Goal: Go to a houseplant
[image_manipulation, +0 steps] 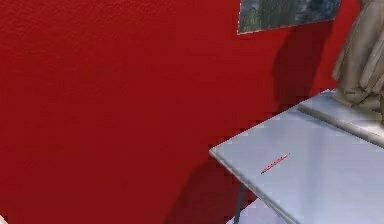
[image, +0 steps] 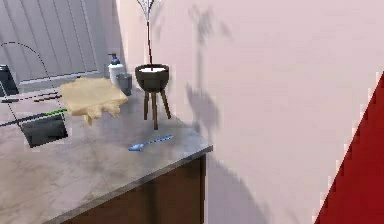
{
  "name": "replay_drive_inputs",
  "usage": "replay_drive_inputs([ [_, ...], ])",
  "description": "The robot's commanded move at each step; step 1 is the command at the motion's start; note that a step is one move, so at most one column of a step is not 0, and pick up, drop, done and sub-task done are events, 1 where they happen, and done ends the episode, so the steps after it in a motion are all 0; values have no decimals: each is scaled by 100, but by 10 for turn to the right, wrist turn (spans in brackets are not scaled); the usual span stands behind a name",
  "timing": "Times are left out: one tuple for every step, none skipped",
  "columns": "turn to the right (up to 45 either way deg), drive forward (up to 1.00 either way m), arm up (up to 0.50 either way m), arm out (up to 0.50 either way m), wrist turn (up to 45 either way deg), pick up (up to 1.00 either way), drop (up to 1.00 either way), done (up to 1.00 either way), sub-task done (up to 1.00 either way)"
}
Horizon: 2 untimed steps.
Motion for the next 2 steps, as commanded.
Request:
replay_drive_inputs([
  [-90,0,0,0,0,0,0,0,0],
  [0,0,0,0,0,0,0,100,0],
])
